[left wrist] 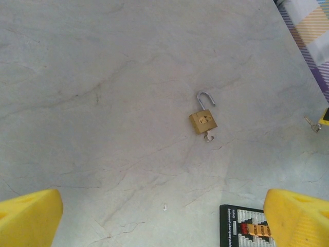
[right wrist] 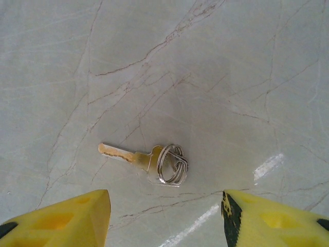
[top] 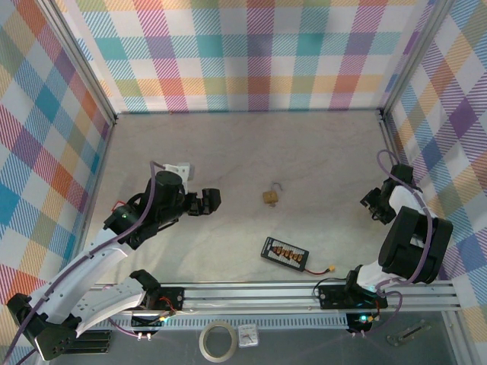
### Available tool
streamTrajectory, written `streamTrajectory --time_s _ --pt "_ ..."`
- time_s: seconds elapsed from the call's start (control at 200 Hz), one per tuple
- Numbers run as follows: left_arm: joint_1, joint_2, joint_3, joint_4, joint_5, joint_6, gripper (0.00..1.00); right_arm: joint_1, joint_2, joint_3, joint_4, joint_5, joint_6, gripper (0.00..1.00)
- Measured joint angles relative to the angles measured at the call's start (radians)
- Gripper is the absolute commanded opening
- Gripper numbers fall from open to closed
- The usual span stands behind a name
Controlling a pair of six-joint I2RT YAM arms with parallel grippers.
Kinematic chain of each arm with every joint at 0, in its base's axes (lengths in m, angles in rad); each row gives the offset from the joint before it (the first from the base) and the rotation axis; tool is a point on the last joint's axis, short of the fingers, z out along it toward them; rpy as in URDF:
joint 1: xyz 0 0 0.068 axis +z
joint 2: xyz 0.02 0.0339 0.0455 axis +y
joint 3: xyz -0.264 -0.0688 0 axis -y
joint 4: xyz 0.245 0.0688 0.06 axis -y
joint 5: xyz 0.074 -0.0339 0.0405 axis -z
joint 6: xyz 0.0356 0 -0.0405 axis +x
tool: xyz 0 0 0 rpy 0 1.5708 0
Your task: Unlock with the key
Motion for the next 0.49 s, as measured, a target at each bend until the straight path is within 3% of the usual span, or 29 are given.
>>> streamTrajectory --time_s 0.495 --pt "0.0 0.024 -0.093 0.049 0.034 0.002 1.0 0.0 -0.008 0.0 0.001 -0.004 -0.05 0.62"
